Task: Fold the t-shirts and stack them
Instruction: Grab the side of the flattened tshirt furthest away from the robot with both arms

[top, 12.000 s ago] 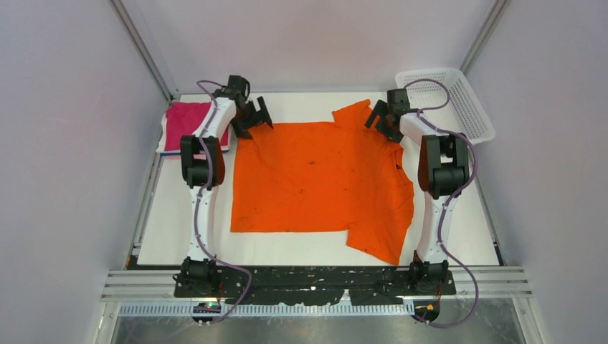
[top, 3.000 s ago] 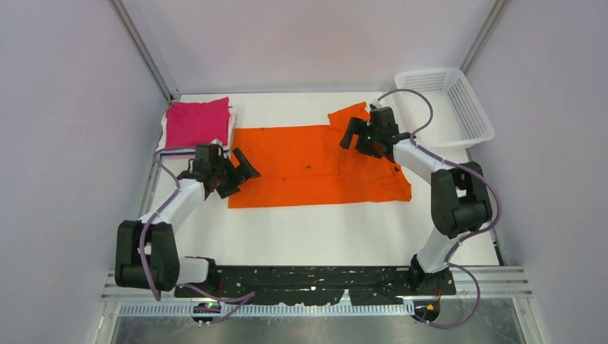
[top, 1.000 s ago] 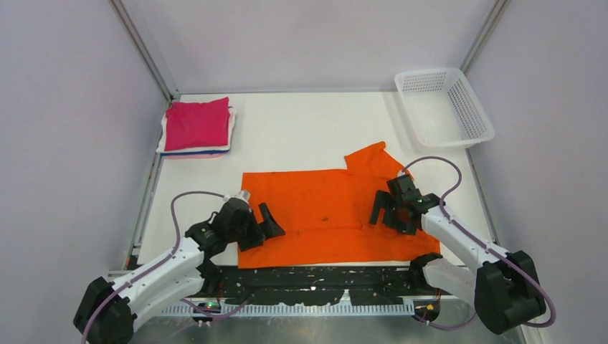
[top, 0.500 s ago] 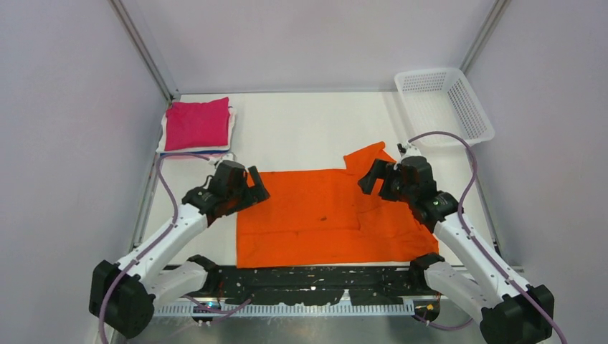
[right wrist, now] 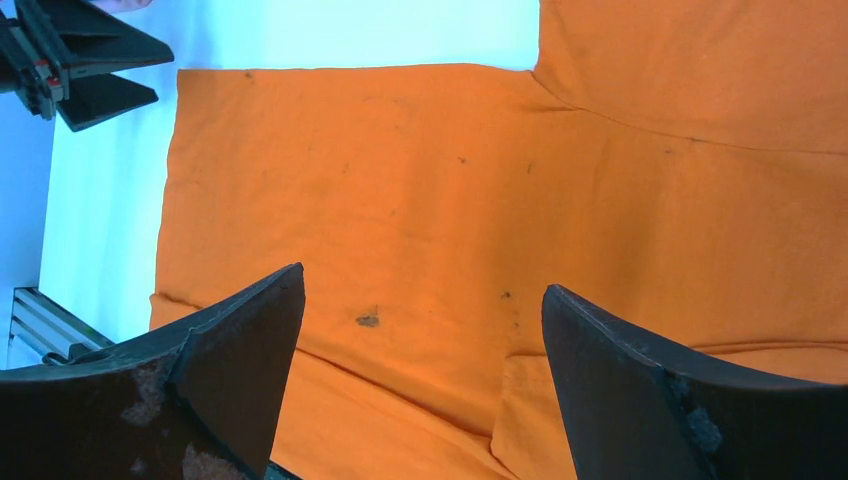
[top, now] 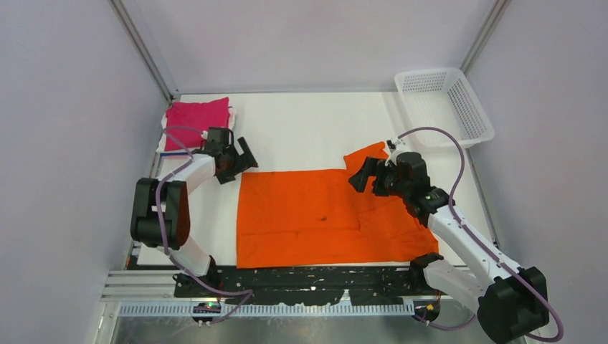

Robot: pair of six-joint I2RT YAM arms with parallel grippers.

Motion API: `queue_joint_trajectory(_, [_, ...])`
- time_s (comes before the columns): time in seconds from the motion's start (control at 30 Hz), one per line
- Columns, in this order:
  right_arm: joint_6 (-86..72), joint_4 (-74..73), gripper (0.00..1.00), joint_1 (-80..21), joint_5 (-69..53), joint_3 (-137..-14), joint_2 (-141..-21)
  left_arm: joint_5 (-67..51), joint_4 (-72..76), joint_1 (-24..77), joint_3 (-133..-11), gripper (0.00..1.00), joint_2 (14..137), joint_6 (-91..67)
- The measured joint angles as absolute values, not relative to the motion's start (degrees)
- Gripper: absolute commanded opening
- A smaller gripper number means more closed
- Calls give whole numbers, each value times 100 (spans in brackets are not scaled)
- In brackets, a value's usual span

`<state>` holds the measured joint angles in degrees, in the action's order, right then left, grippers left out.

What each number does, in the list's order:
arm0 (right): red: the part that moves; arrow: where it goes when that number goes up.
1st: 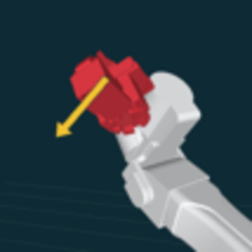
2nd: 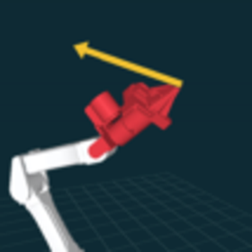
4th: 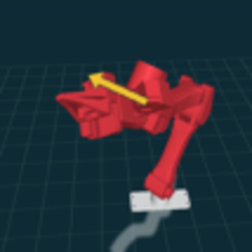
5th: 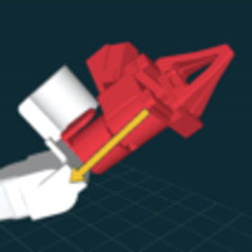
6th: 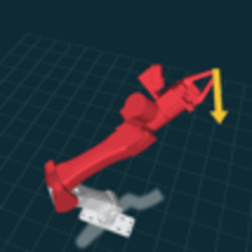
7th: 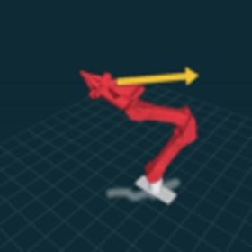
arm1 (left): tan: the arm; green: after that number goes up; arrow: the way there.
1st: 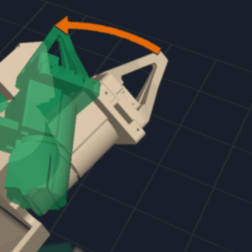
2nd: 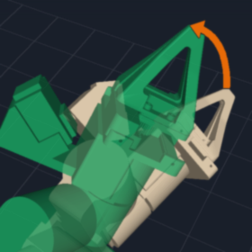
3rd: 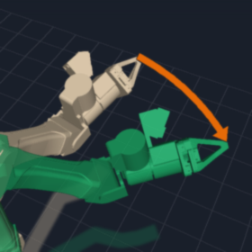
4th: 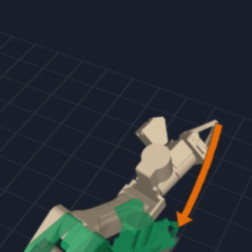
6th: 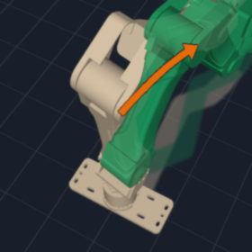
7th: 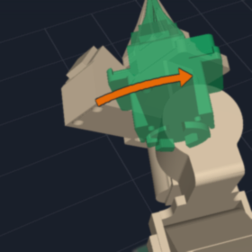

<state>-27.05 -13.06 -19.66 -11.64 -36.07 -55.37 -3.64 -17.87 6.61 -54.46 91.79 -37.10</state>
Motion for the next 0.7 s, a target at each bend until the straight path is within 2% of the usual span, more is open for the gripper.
queue_joint_trajectory(0.2, [-2600, -1306, 95, -1966, -996, -3570, -5485, -572, -1739, 661, -5909, 96, 9926, -3579])
queue_joint_trajectory(0.4, [-2521, -1332, 96, -1966, -757, -3542, -5319, -893, -1597, 661, -6001, 86, 10055, -3548])
queue_joint_trajectory(0.6, [-2427, -1334, 95, -1966, -609, -3542, -5299, -1214, -1391, 666, -6010, 67, 10167, -3581])
queue_joint_trajectory(0.7, [-2405, -1334, 95, -1966, -578, -3542, -5299, -1205, -1389, 676, -6020, 54, 10210, -3588])
